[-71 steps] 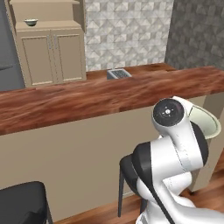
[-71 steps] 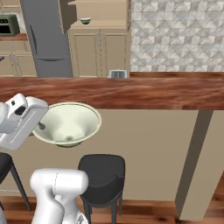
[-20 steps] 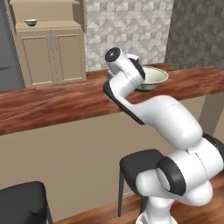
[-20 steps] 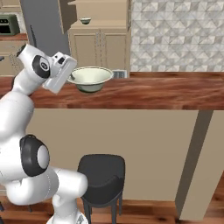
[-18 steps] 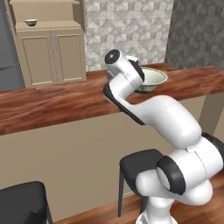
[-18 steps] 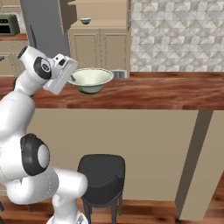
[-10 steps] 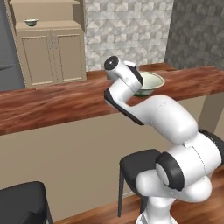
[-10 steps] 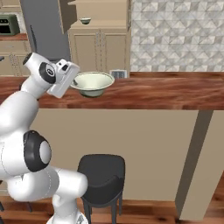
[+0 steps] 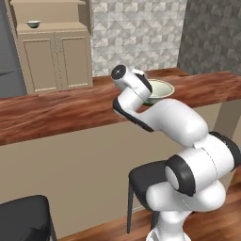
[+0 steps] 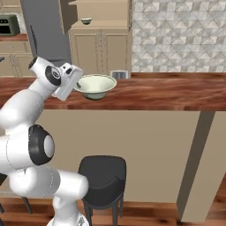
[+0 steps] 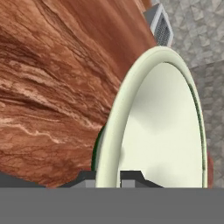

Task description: Pick up the bowls from the cabinet and place each bowl in front of a stool on the dining counter.

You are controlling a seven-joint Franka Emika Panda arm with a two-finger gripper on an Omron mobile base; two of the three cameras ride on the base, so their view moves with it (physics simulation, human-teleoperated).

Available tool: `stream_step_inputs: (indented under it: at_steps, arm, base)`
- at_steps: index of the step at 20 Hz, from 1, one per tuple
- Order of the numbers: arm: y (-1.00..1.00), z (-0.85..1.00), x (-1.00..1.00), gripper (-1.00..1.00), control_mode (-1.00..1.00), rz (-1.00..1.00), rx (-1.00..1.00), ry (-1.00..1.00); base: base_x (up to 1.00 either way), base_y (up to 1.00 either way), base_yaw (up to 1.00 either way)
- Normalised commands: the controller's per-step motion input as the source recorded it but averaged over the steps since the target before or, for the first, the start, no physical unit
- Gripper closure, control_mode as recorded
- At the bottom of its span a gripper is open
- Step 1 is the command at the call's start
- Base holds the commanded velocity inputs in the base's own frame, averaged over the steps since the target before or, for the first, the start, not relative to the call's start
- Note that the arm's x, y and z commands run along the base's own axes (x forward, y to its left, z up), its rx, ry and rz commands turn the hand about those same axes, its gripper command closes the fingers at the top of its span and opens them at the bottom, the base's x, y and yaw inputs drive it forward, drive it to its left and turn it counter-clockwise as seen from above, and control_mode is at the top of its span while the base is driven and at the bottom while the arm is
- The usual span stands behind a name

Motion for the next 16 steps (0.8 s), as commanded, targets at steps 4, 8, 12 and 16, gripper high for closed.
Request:
stream_step_inputs:
  at_steps: [4,8,12,16]
  arm:
    - [0.00,-0.06,0.08,1.00,-1.00,0.00,0.00,0.00]
    - [-0.02,-0.10,0.12,1.00,-1.00,0.00,0.00,0.00]
    - [-0.09,-0.11,0.16,1.00,-1.00,0.00,0.00,0.00]
    - [-0.10,-0.16,0.26,1.00,-1.00,0.00,0.00,0.00]
  base:
    - [0.00,0.00,0.00]
    - [0.00,0.00,0.00]
    - [0.00,0.00,0.00]
    - [0.00,0.00,0.00]
